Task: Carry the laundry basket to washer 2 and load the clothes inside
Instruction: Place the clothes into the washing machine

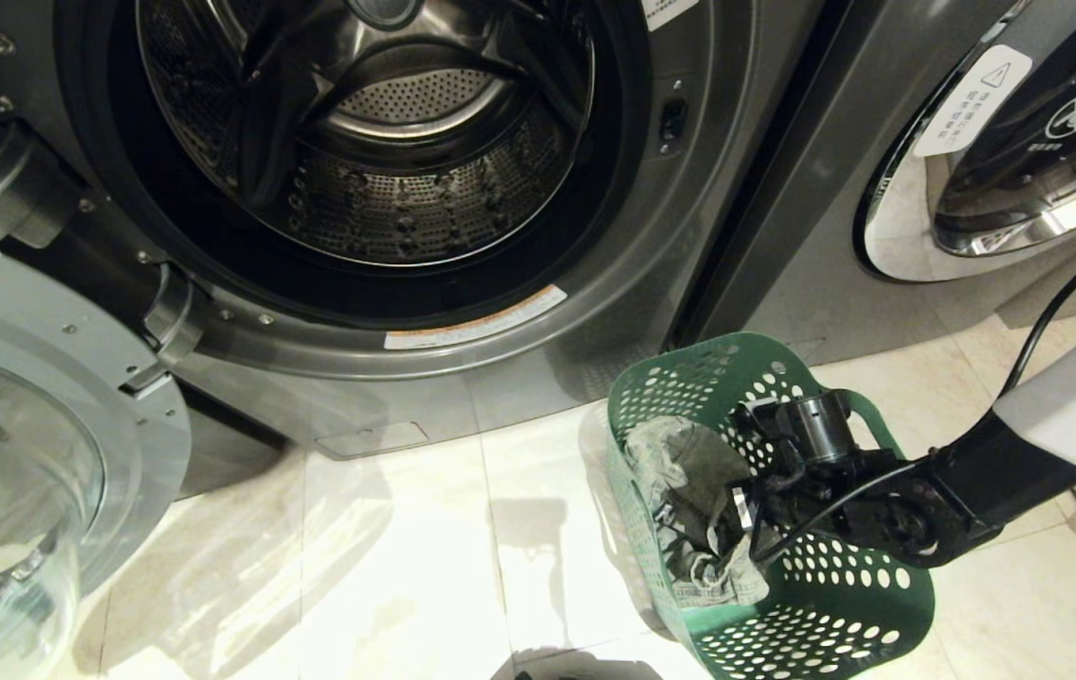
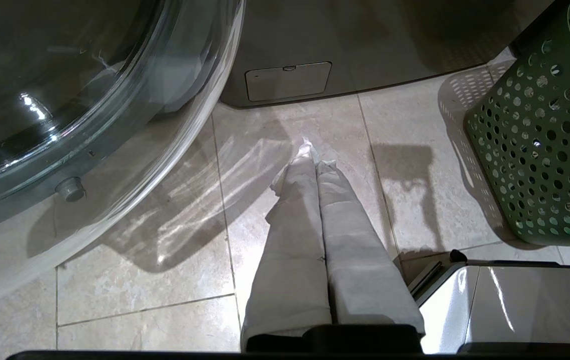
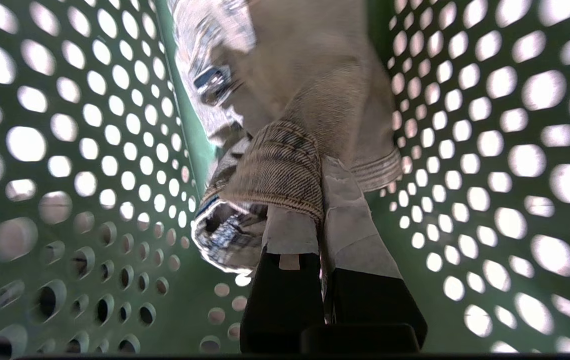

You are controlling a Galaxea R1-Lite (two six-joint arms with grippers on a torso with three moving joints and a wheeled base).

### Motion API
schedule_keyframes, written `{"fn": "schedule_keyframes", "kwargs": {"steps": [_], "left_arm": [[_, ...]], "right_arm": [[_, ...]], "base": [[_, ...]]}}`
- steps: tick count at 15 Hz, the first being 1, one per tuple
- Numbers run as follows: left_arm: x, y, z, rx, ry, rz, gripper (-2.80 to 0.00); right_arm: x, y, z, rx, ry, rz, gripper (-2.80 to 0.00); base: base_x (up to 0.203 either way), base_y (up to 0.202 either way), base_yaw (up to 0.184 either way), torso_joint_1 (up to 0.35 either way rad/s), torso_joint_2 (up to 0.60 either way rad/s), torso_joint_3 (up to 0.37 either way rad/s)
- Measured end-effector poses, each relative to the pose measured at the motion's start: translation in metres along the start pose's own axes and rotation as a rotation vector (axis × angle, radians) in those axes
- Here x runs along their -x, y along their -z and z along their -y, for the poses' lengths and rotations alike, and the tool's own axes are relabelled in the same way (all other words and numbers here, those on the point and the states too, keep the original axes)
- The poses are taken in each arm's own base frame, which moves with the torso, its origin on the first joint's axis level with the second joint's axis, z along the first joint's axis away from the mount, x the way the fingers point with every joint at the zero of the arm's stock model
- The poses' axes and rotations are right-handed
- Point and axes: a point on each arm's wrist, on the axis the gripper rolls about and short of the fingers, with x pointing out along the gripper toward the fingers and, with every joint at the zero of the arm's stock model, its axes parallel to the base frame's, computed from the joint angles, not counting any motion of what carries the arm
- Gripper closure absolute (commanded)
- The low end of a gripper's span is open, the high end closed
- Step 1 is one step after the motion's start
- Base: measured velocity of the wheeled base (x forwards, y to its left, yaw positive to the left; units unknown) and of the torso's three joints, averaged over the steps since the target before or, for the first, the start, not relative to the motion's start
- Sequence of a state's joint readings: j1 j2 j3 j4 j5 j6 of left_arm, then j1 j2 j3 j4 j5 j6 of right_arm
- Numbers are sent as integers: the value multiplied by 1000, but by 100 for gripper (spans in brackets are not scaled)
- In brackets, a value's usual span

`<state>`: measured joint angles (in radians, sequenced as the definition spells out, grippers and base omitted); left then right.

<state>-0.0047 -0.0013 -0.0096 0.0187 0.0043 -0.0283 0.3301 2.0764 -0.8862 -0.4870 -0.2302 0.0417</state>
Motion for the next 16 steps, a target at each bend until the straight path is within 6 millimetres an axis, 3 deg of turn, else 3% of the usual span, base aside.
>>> {"fn": "schedule_keyframes", "kwargs": {"steps": [5,8,12,16], "left_arm": [[0,0,0,0,0,1,0],[0,0,0,0,0,0,0],[0,0,0,-1,0,-1,0],[0,0,0,-1,0,0,0]], "right_arm": [[56,-33,4,2,-17,44,0],[101,-58,4,-19,-43,59,0],[157,-73,7,-63,-75,129,0],[193,-95,14,-90,-82,269,0]], "base": [[0,0,0,0,0,0],[0,0,0,0,0,0],[0,0,0,0,0,0],[0,0,0,0,0,0]]}}
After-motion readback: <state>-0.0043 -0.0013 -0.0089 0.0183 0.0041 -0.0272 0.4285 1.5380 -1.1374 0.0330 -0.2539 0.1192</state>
